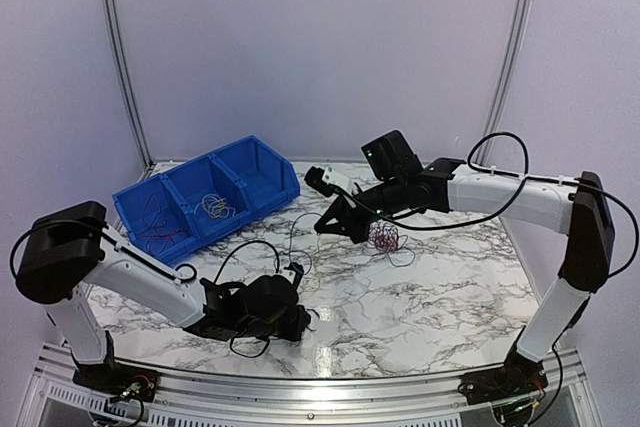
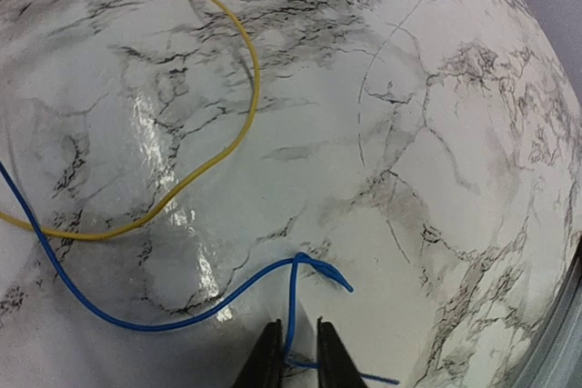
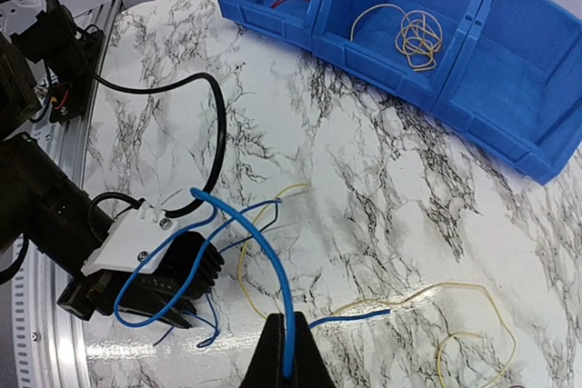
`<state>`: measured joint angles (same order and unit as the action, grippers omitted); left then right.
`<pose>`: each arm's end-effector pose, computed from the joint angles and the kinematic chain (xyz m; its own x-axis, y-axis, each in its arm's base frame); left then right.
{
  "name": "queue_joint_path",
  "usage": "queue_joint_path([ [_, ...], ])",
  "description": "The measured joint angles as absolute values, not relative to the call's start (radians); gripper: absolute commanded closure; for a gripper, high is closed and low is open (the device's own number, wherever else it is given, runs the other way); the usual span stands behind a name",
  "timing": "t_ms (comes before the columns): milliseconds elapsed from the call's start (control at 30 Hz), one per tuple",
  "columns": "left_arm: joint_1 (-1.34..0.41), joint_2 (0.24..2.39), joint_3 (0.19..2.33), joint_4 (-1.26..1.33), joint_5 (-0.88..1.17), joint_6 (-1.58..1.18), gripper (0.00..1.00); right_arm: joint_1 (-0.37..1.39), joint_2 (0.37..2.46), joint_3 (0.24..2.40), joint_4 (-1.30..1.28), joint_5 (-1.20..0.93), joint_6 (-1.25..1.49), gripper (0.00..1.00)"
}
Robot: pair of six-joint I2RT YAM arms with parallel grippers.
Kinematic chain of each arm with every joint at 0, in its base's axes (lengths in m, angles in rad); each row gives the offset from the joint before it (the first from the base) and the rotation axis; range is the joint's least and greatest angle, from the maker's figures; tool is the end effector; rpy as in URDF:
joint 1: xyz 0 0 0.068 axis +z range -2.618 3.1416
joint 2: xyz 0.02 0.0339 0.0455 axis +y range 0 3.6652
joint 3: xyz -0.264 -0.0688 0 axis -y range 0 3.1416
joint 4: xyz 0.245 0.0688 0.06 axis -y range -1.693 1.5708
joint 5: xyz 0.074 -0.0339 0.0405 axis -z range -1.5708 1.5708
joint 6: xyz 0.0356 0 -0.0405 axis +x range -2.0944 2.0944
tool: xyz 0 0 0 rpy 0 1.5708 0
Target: Untangle the cables
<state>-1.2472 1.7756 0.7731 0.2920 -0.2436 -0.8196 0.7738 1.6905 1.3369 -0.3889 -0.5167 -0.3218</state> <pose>0.1157 -0.3181 0.1270 -0.7715 0.0698 -0.6323 0.4367 0.7809 -0.4467 0.2591 0.2778 0.2761 -0.1843 -0.5645 -0.8046 -0.9764 0.1992 0.0838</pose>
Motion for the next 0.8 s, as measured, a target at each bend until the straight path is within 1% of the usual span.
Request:
queue_joint_path([
  [33, -1.247, 1.780, 0.775, 0.295, -0.244, -0.815, 1.00, 0.772, 1.690, 1.337, -0.389, -0.517, -0.322, 1.00],
  [200, -1.246, 1.776, 0.772, 0.299, -0.249, -0.795, 1.00, 0.745, 1.690, 1.337, -0.390, -0.527, -0.321, 1.00],
  [267, -1.246, 1.728, 0.741, 0.303, -0.250, -0.781, 1.00, 0.709, 1.684, 1.337, -0.398, -0.533, -0.321, 1.00],
  [367, -1.246, 1.570, 0.656, 0.301, -0.277, -0.764, 1.00, 0.609, 1.650, 1.337, -0.405, -0.529, -0.322, 1.00],
  [533, -1.246, 1.192, 0.529, 0.260, -0.406, -0.742, 1.00, 0.407, 1.574, 1.327, -0.381, -0.522, -0.323, 1.00],
  [667, -1.246, 0.955, 0.507, 0.133, -0.551, -0.732, 1.00, 0.240, 1.554, 1.292, -0.341, -0.520, -0.321, 1.00],
  [800, -1.246, 0.749, 0.503, -0.027, -0.705, -0.733, 1.00, 0.112, 1.583, 1.267, -0.324, -0.508, -0.314, 1.00],
])
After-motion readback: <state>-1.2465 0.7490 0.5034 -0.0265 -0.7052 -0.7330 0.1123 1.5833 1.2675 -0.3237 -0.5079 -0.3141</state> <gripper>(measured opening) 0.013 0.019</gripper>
